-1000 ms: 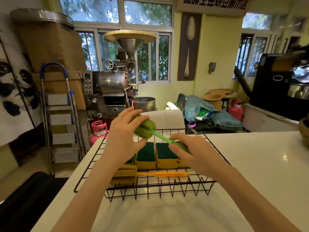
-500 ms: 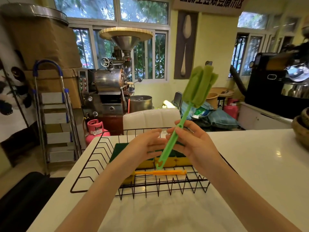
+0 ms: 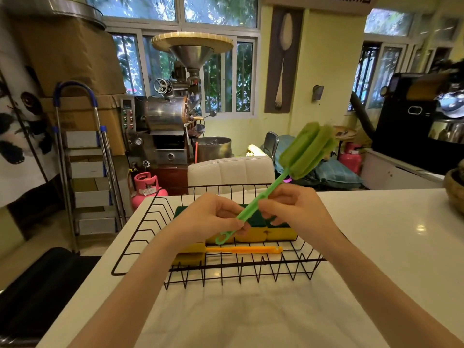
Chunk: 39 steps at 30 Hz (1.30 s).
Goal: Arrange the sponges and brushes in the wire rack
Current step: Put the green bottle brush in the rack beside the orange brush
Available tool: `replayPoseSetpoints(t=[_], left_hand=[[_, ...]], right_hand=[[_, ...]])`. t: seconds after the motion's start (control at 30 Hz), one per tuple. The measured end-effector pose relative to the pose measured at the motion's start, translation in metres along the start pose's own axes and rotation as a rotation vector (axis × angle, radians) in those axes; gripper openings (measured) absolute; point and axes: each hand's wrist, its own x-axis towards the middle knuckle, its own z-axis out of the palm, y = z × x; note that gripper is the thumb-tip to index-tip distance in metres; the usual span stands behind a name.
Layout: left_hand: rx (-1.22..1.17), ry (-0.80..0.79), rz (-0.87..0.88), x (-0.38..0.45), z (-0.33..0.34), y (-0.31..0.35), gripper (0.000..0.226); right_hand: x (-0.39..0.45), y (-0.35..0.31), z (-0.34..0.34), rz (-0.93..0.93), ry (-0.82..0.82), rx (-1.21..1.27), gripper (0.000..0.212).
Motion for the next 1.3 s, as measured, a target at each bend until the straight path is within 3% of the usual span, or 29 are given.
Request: replayPoseSetpoints(t=[0.1, 0.17, 0.3, 0.43, 0.6, 0.83, 1.3], left_hand=[[0.19, -0.041, -0.038, 0.0, -0.008, -0.013, 0.018], [0.307, -0.124, -0.091, 0.001, -0.012, -0.023, 0.017], [0.469, -0.249, -0.141, 0.003, -0.017, -0.035, 0.021], [0.55, -0.289, -0.129, 0.004, -0.017, -0.037, 0.023], [0.613, -0.326, -0.131, 0.004, -0.014, -0.038, 0.025], [0.722, -0.35, -0.114, 0.01, -0.004, -0.039, 0.033], [0.735, -0.438, -0.142, 0.013, 0.001, -0.047, 0.038]], right_hand=[[-0.006, -0.007, -0.018, 0.018, -0.235, -0.43, 0.019], [-0.01, -0.015, -0.027, -0.065, -0.302, -0.439, 0.018], [-0.007, -0.018, -0.042, -0.183, -0.242, -0.515, 0.037], [0.008, 0.011, -0.045, -0.023, -0.429, -0.812, 0.058], [0.014, 0.032, -0.043, 0.178, -0.582, -0.873, 0.053], [0.014, 0.037, -0.037, 0.17, -0.601, -0.89, 0.036], [0.014, 0.04, -0.029, 0.157, -0.623, -0.891, 0.03]])
